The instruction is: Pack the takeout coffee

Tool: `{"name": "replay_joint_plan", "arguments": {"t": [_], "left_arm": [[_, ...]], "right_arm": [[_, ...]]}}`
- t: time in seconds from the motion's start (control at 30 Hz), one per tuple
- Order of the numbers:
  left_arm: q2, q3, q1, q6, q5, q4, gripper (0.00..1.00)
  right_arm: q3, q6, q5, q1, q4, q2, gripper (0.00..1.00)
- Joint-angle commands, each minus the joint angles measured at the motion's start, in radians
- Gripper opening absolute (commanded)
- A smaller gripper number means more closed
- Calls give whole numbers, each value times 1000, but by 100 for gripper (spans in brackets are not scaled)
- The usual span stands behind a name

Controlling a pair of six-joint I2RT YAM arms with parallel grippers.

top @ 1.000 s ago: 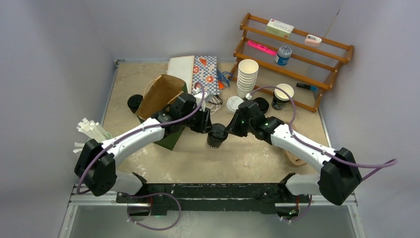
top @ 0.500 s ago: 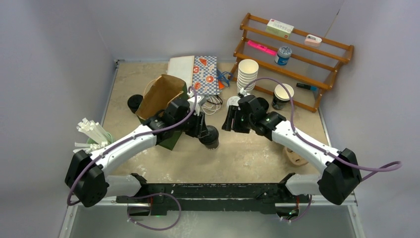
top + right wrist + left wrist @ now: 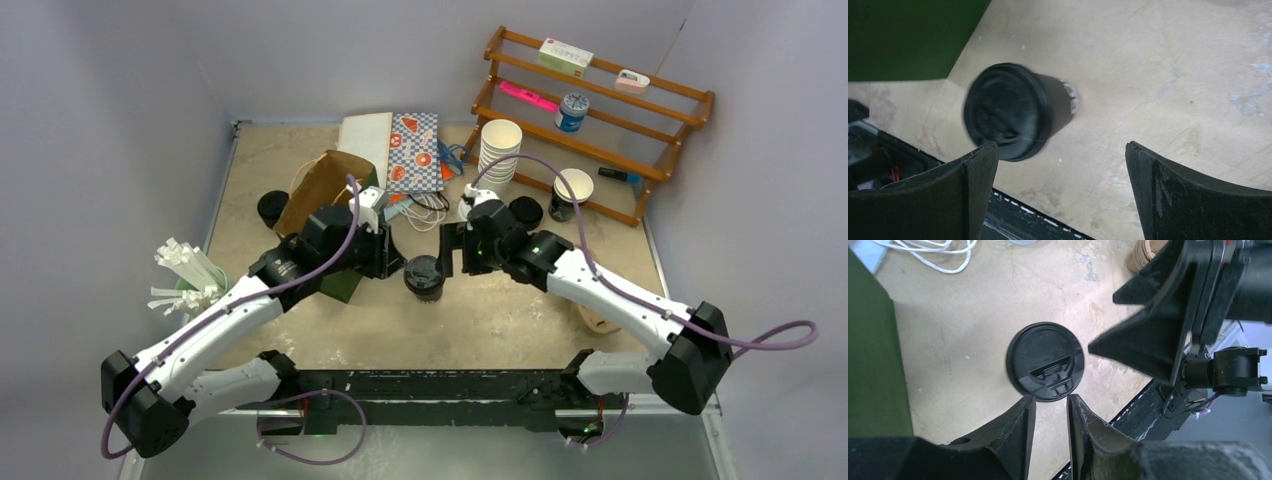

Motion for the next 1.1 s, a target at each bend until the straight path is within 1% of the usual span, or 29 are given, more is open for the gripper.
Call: {"name": "replay_joint_plan", "arguments": {"t": [0.0, 0.13, 0.33, 0.5, 0.7, 0.83, 1.07], "left_arm": [[-59, 42, -2, -1, -86, -57, 32], [-95, 26, -3, -8, -120, -65, 33], [-115, 13, -2, -7, -132, -72, 33], [-107, 4, -2, -4, -127, -69, 34], [-96, -7, -3, -1, -117, -57, 34], [-90, -13, -3, 0, -112, -54, 34], [-84, -20, -2, 0, -103, -43, 34]], "right_arm": [[87, 4, 133, 121, -51, 49, 98], [125, 20, 187, 186, -54, 120, 98], [190, 35, 265, 236, -91, 222, 98], [227, 31, 273, 258, -103, 268, 98], [238, 44, 300, 261, -123, 274, 95], [254, 72, 334, 260, -180, 251, 94], [254, 64, 337, 260, -203, 188, 87]]}}
